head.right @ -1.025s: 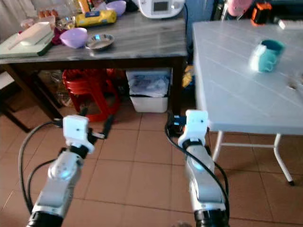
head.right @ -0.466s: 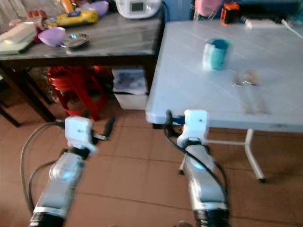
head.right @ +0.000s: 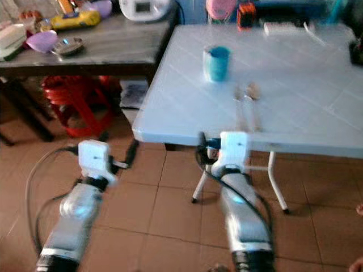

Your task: Setting the table

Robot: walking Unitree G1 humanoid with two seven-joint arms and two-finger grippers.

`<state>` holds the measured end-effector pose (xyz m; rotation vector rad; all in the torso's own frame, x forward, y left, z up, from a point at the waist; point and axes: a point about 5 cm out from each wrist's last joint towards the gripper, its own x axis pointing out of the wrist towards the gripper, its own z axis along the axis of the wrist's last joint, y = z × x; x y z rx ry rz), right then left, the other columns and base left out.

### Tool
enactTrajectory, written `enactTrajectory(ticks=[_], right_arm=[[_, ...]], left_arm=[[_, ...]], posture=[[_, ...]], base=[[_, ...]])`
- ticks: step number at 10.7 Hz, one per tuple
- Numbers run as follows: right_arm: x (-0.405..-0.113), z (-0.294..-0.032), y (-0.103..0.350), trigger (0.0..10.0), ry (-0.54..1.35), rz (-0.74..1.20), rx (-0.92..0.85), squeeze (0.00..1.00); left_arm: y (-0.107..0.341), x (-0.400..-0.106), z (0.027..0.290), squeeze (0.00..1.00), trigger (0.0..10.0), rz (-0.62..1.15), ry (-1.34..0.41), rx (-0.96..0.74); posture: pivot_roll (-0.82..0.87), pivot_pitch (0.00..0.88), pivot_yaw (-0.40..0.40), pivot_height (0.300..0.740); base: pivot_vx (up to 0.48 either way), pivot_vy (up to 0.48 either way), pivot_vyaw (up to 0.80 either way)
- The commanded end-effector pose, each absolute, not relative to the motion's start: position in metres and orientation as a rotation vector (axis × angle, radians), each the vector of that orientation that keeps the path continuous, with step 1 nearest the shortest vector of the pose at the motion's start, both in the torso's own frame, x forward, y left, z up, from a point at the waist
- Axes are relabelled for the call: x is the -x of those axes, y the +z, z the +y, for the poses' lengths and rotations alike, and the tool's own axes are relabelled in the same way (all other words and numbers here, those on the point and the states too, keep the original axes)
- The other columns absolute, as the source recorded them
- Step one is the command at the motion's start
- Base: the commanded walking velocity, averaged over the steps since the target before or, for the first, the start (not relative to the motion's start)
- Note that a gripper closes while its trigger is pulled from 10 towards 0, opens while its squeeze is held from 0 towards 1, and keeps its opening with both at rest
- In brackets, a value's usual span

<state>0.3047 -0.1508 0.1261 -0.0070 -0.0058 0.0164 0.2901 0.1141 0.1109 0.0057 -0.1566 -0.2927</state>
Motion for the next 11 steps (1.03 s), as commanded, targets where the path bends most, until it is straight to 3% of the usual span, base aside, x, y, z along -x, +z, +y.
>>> enactTrajectory(ticks=[1, 7, 11], right_arm=[[-0.3057, -0.1423, 0.132, 10.0, 0.04, -0.028, -0.011, 0.0], [-0.304, -0.1431, 0.1304, 10.0, 0.035, -0.024, -0.012, 0.0], [-0.3045, -0.1432, 0.1308, 10.0, 0.039, -0.024, -0.01, 0.0]], left_arm=[[0.1136, -0.2905, 0.1265, 0.0, 10.0, -0.174, -0.27, -0.026], [0.1142, -0.2867, 0.1227, 0.0, 10.0, -0.182, -0.371, 0.001], [0.1156, -0.2861, 0.1231, 0.0, 10.0, -0.194, -0.393, 0.013]], posture=[[-0.14, 0.12, 0.131, 0.74], [-0.14, 0.125, 0.132, 0.74], [-0.14, 0.12, 0.129, 0.74]], base=[[0.0, 0.0, 0.0], [0.0, 0.0, 0.0], [0.386, 0.0, -0.26]])
